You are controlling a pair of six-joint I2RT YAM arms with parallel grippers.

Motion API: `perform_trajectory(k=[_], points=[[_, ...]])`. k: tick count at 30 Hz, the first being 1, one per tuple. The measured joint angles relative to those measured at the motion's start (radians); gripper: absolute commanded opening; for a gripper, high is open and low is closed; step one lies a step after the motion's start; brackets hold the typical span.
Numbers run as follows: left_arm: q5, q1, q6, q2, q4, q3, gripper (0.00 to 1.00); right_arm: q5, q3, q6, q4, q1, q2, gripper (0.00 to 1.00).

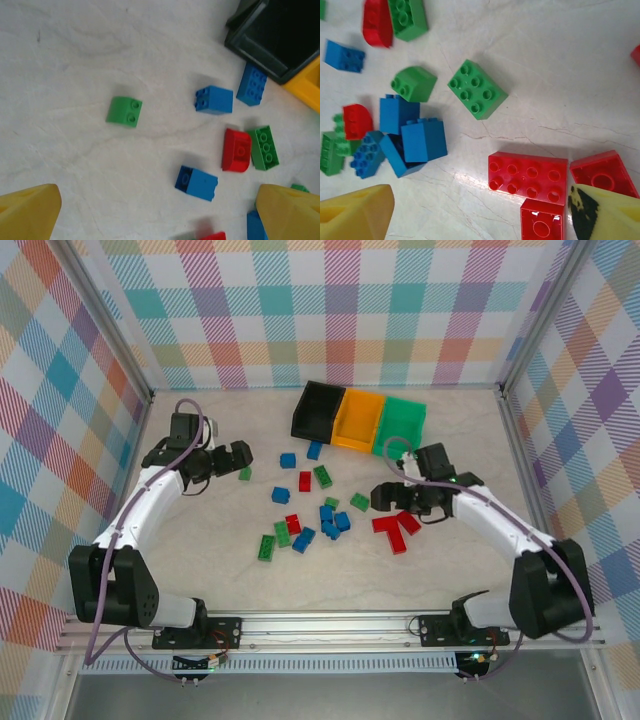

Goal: Sort the legos into containers by color
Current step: Pick up the lego from the center of the table.

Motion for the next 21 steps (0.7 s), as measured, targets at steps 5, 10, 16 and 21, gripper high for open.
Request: perform_trajectory(k=[5,10,16,21], points=[[0.010,0.000,0.024,0.003,-0.058,0.041,1.00,0.108,0.149,-0.011,-0.069,0.099,0.177,0.85],[0.006,0.000,0.040,-0.032,-0.082,-0.008,1.00,0.204,0.307,-0.021,-0.131,0.172,0.373,0.83],[-0.008,0.000,0.045,-0.078,-0.111,-0.091,1.00,0.288,0.432,-0.032,-0.175,0.223,0.543,0.73],[-0.024,0.000,0.059,-0.083,-0.113,-0.108,1.00,0.307,0.438,-0.039,-0.192,0.226,0.588,0.54]])
